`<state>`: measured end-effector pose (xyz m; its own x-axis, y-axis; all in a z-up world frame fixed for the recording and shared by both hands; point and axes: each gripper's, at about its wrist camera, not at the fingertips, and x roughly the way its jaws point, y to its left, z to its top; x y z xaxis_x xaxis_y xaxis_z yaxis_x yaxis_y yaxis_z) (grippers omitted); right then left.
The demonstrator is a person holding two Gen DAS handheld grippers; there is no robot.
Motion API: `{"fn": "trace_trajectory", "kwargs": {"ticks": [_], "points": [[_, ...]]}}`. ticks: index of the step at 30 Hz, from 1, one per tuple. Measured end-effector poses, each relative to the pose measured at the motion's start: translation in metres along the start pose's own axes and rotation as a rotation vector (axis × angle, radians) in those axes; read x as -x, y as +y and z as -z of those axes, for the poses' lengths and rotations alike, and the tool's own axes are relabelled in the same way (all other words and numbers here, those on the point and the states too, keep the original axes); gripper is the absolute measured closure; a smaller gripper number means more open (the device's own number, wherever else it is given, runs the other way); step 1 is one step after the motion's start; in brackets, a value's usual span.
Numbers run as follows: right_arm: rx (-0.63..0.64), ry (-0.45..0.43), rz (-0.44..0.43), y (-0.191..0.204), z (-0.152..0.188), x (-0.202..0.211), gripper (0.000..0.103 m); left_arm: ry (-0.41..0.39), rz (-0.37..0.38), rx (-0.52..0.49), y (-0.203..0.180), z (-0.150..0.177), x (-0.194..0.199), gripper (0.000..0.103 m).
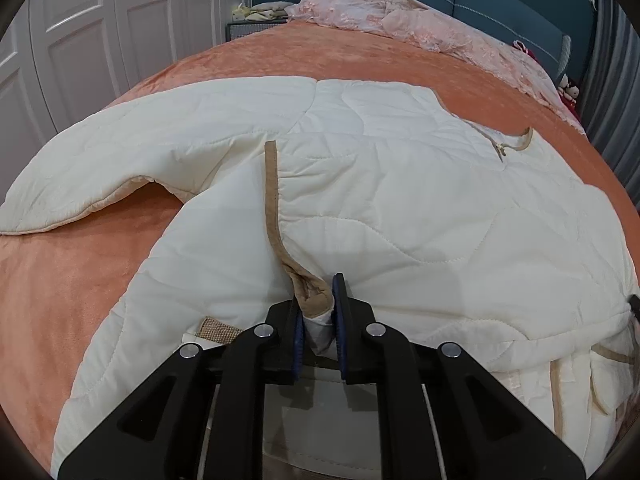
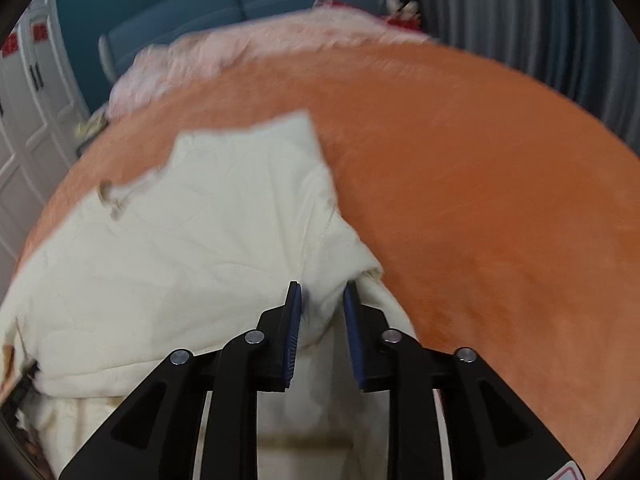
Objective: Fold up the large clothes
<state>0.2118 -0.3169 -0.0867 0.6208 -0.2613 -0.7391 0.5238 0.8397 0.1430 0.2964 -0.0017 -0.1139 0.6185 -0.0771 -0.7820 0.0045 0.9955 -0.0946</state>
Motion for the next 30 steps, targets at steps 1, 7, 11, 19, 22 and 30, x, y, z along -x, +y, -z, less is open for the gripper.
{"fn": "trace_trajectory", "kwargs": {"ticks": [1,7,11,19,22,30], "points": [[-0.002,-0.04,-0.015,0.007,0.003,0.018,0.079,-0.004,0.01,0.009,0.001,0.0,0.001,0.09],[0.239,0.015,-0.241,0.126,0.035,0.05,0.079,-0.012,0.078,0.088,0.017,-0.003,0.012,0.068],[0.331,0.106,-0.286,0.179,0.06,0.028,0.079,-0.042,0.087,0.121,0.037,-0.004,0.035,0.047],[0.383,0.149,-0.19,0.211,0.081,-0.004,0.078,-0.067,0.076,0.272,0.146,-0.011,0.064,0.03],[0.406,0.141,-0.172,0.219,0.081,-0.011,0.078,-0.071,0.043,0.403,0.211,-0.015,0.065,0.026],[0.378,0.113,-0.195,0.212,0.085,-0.006,0.079,-0.087,-0.008,0.787,0.353,-0.015,0.041,0.03]]}}
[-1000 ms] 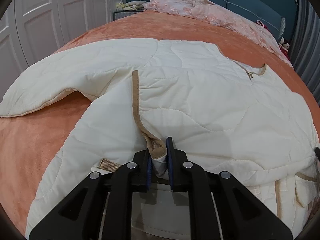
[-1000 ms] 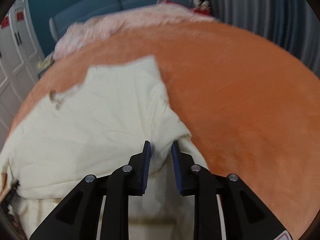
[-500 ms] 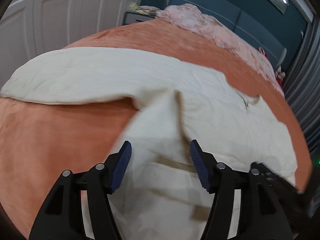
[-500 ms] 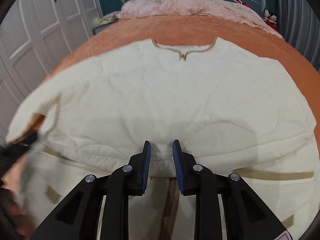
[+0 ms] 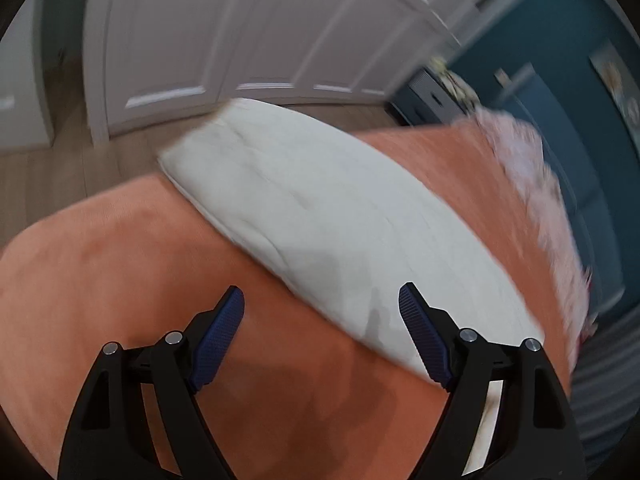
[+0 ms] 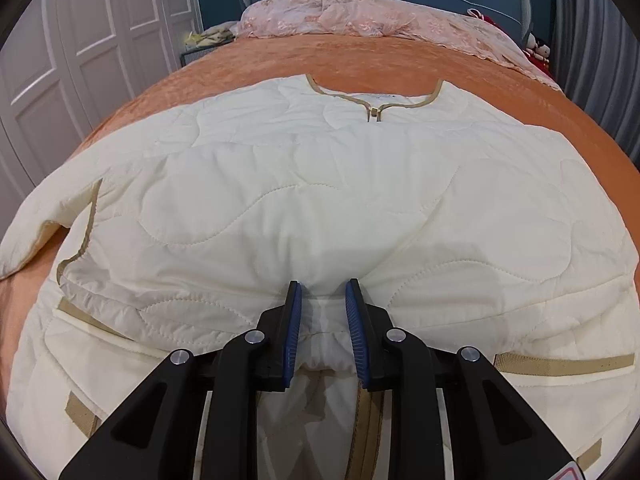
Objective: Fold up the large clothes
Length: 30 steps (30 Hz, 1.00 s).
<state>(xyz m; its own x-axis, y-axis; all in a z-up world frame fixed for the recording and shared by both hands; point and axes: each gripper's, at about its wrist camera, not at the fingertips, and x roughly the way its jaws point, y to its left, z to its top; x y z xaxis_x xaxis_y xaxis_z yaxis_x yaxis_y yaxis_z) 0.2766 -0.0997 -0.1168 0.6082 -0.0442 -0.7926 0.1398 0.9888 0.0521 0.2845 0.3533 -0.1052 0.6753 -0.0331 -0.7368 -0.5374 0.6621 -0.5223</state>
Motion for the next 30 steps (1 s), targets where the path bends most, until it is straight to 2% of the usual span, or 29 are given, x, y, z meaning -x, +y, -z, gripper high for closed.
{"fn": "trace_trajectory", "kwargs": {"ticks": [2,3,4,7,9,13,16,18,21,24,27,29,30], "points": [[-0.011,-0.003,-0.006,-0.002,0.0,0.004,0.079,-0.012,0.017,0.033,0.005,-0.011,-0.006,0.039],[-0.021,-0.006,-0.012,-0.003,0.001,0.009,0.077,-0.013,0.005,0.028,0.003,-0.014,-0.009,0.053],[-0.034,-0.008,-0.021,-0.005,0.002,0.014,0.075,-0.006,-0.007,0.017,-0.003,-0.018,-0.013,0.073],[-0.068,-0.013,-0.051,-0.009,0.011,0.035,0.067,-0.003,0.005,-0.028,-0.019,-0.027,-0.011,0.091],[-0.074,-0.018,-0.073,-0.011,0.02,0.049,0.066,-0.041,0.021,-0.108,-0.041,-0.033,0.001,0.094],[-0.064,-0.04,-0.091,-0.021,0.038,0.078,0.065,-0.137,0.094,-0.318,-0.126,-0.03,0.041,0.095],[-0.067,-0.051,-0.093,-0.035,0.046,0.095,0.064,-0.198,0.174,-0.512,-0.205,-0.006,0.078,0.095],[-0.083,-0.052,-0.102,-0.045,0.05,0.103,0.063,-0.202,0.239,-0.612,-0.251,0.014,0.095,0.095],[-0.11,-0.066,-0.096,-0.064,0.057,0.114,0.059,-0.178,0.363,-0.783,-0.328,0.072,0.119,0.094],[-0.147,-0.08,-0.089,-0.084,0.062,0.121,0.058,-0.118,0.459,-0.904,-0.379,0.133,0.126,0.094],[-0.18,-0.085,-0.076,-0.103,0.067,0.124,0.058,-0.039,0.498,-0.998,-0.41,0.196,0.119,0.094],[-0.2,-0.086,-0.07,-0.113,0.068,0.125,0.058,0.019,0.499,-1.029,-0.42,0.231,0.106,0.094],[-0.214,-0.088,-0.066,-0.119,0.069,0.126,0.058,0.073,0.492,-1.041,-0.425,0.254,0.091,0.094]]}}
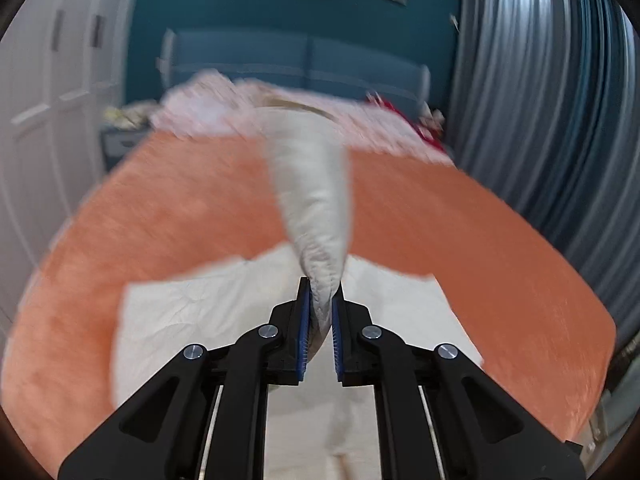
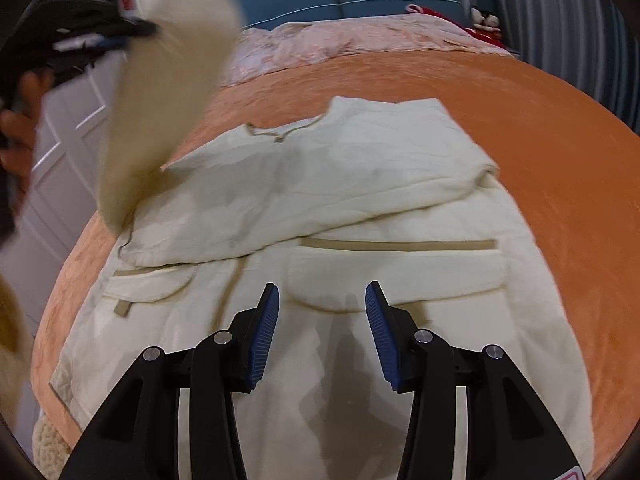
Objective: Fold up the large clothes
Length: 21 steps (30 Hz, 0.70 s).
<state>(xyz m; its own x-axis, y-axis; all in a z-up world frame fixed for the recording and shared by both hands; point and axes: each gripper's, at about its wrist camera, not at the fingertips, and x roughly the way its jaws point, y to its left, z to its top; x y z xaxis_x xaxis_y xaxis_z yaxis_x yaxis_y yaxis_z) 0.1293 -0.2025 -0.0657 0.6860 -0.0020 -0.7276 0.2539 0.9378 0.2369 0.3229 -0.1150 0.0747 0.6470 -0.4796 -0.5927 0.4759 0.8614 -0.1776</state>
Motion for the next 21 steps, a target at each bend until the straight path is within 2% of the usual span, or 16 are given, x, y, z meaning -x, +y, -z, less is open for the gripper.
{"fn": "trace_trajectory", "kwargs": {"ticks": [5,6,7,8,9,10,13,15,17,21], "points": [[-0.042,-0.003,0.021,-0.024,0.001,0.001,0.056,0.156,0.014,0.016,-0.032,0.051,-0.063,0.091],[-0.047,-0.003,0.023,-0.028,0.002,0.001,0.053,0.173,0.014,0.024,-0.036,0.059,-0.069,0.083],[-0.056,-0.007,0.027,-0.033,0.001,0.001,0.05,0.193,0.024,0.044,-0.035,0.07,-0.076,0.067],[-0.066,-0.012,0.028,-0.036,0.0,0.002,0.05,0.199,0.027,0.058,-0.036,0.075,-0.078,0.056],[-0.075,-0.017,0.028,-0.038,-0.001,0.002,0.048,0.196,0.033,0.09,-0.031,0.082,-0.077,0.034],[-0.088,-0.022,0.025,-0.041,-0.003,0.003,0.046,0.184,0.047,0.112,-0.024,0.087,-0.072,0.026],[-0.122,-0.052,0.001,-0.05,-0.014,0.008,0.04,0.157,0.124,0.19,-0.008,0.097,-0.055,0.013],[-0.134,-0.072,-0.011,-0.051,-0.027,0.007,0.037,0.13,0.137,0.23,0.01,0.095,-0.045,0.011],[-0.149,-0.084,-0.028,-0.053,-0.043,0.003,0.036,0.109,0.099,0.271,0.034,0.095,-0.029,0.011],[-0.222,-0.088,-0.067,-0.064,-0.074,-0.018,0.035,0.1,0.031,0.447,0.103,0.103,-0.007,0.011]]}}
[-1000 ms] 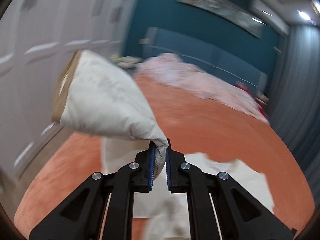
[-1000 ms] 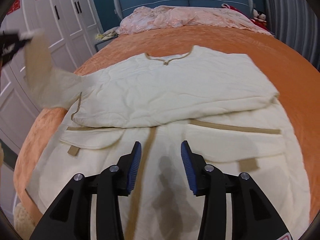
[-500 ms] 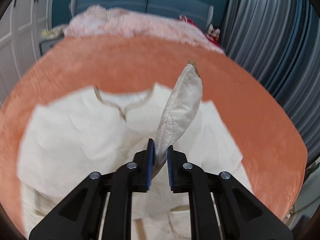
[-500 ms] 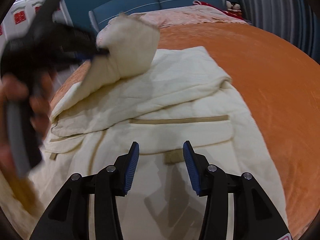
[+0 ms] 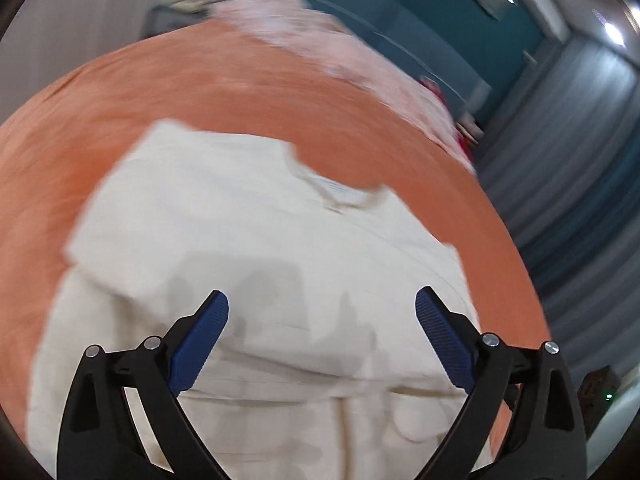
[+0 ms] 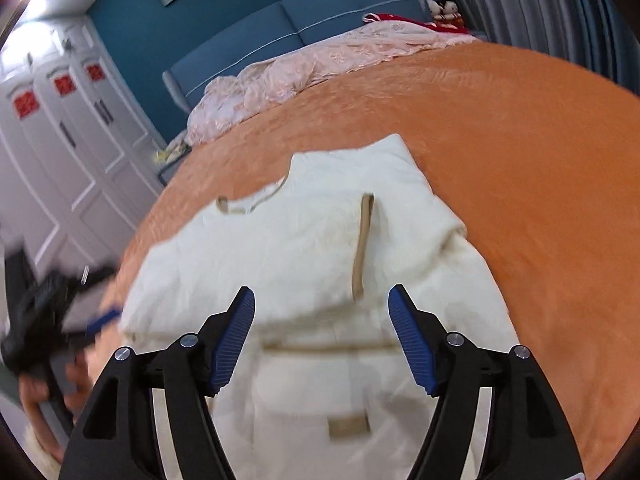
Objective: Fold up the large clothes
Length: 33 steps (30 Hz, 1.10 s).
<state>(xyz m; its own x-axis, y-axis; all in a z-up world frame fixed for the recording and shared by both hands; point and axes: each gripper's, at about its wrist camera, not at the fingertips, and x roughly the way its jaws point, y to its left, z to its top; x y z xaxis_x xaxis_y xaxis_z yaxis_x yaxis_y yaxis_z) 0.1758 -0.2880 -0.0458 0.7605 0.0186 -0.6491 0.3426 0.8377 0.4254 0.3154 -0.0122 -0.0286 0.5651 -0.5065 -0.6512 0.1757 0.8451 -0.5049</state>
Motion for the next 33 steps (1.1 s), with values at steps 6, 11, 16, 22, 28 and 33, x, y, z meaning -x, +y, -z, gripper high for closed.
{"fn": "trace_trajectory", "kwargs": {"ticks": [6,11,16,22,28,33], "points": [[-0.082,0.056,0.043,-0.014,-0.023,-0.047,0.035,-0.004,-0.065,0.275,0.102,-0.018,0.018,0.012],[-0.021,0.109,0.069,-0.005,-0.022,-0.076,0.051,0.011,-0.034,0.374,0.13,-0.023,0.008,0.019],[0.113,0.115,0.082,0.025,-0.038,-0.085,0.099,0.029,-0.081,0.336,0.123,-0.032,-0.009,0.059],[0.164,-0.16,-0.007,0.057,-0.094,-0.022,0.1,-0.121,-0.129,0.227,0.101,-0.065,0.015,0.09],[0.118,-0.09,0.059,0.024,-0.078,-0.043,0.1,-0.094,-0.235,0.104,0.091,-0.05,-0.01,0.092],[0.106,0.052,0.129,-0.004,-0.029,-0.082,0.1,-0.034,-0.313,0.057,0.106,-0.023,-0.038,0.093]]}}
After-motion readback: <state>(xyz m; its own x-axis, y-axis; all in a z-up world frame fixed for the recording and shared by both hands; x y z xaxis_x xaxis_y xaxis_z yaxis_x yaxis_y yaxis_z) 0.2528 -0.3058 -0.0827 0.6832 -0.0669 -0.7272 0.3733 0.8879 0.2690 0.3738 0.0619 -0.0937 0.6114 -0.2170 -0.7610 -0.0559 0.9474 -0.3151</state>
